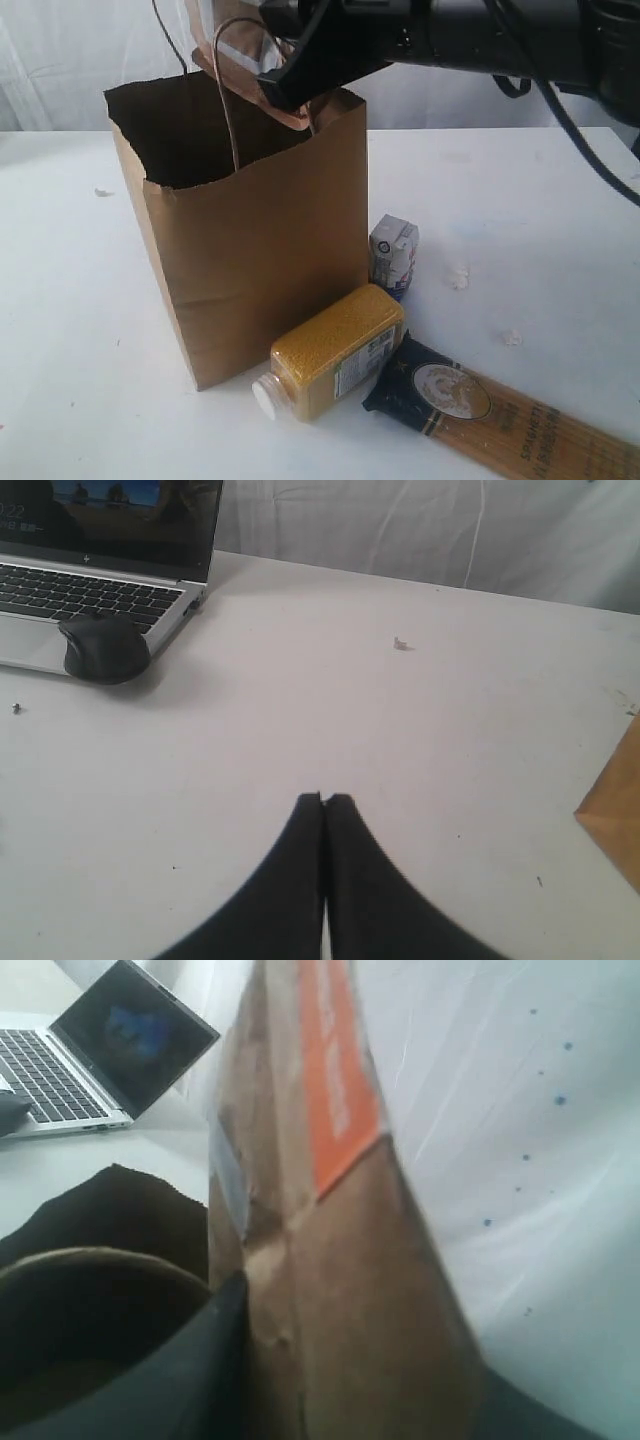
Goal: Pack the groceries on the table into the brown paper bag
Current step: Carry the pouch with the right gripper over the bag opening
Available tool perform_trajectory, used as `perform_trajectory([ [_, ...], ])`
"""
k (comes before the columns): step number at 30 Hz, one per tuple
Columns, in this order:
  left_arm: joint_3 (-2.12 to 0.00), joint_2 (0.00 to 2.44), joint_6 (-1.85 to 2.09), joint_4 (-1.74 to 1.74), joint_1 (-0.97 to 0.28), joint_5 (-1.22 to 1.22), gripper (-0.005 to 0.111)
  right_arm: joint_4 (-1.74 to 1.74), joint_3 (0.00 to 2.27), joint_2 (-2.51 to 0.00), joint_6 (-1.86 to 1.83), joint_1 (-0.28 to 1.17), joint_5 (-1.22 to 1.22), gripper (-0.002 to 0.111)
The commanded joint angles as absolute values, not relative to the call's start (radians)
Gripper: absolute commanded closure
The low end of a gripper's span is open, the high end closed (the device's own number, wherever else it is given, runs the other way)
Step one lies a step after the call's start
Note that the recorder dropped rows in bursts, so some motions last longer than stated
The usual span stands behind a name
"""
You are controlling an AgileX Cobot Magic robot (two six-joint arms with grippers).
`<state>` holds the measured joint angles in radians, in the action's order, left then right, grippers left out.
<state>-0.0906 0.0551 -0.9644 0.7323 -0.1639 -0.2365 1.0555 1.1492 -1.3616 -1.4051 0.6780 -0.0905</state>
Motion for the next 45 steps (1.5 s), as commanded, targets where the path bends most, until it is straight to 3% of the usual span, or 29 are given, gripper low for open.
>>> perform_trajectory([
  [1,-0.09,0.048,-0.966,0.744,-0.162,-0.233,0.107,1.056,1.166,-1.344,-1.413,0.678,-0.117,0.097],
  [10,-0.09,0.048,-0.966,0.744,-0.162,-0.233,0.107,1.074,1.195,-1.308,-1.393,0.678,-0.2,0.097],
  [25,-0.09,0.048,-0.966,0.744,-0.162,-0.233,0.107,1.074,1.197,-1.342,-1.381,0.678,-0.123,0.096],
  [37,-0.09,0.048,-0.966,0.744,-0.162,-0.233,0.107,1.074,1.197,-1.389,-1.251,0.678,-0.128,0.073],
  [45,-0.09,0.048,-0.966,0.744,-0.162,-0.233,0.107,1.071,1.197,-1.389,-1.251,0.678,-0.126,0.065],
])
